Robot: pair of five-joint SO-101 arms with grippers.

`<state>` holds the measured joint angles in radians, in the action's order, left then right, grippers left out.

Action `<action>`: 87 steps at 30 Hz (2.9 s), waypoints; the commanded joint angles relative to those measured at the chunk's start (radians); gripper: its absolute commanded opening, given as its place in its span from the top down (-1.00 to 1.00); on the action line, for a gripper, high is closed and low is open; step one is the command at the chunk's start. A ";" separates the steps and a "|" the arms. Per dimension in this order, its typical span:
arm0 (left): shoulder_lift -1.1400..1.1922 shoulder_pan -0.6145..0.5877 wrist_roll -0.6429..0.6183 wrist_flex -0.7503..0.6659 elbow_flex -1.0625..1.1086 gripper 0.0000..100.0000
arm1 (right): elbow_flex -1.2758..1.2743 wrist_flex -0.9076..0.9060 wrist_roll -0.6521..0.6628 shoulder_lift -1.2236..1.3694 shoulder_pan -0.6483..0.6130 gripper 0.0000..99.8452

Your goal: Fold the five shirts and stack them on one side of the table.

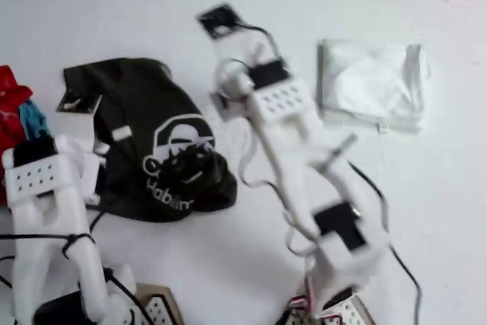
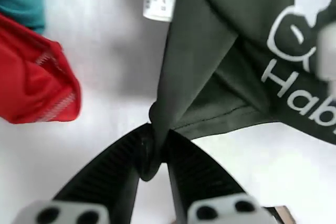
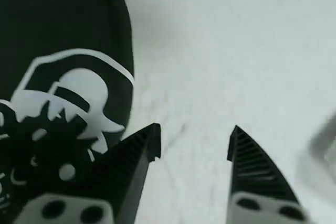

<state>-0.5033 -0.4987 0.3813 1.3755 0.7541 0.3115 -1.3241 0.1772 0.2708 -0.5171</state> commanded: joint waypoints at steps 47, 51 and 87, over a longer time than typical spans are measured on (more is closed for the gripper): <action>0.097 -0.008 0.008 0.244 -0.885 0.95 | 0.809 -0.449 -0.098 0.200 0.189 0.96; 0.292 -0.005 0.008 0.391 -1.168 0.95 | 0.365 -0.441 -0.101 -0.104 0.189 0.96; 0.436 0.057 0.097 0.261 -0.521 0.95 | -1.194 0.248 0.161 -0.676 0.203 0.95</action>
<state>0.0107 -0.4312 0.4718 1.6487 0.2186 -0.9283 -1.0311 0.3307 -0.3353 -0.3191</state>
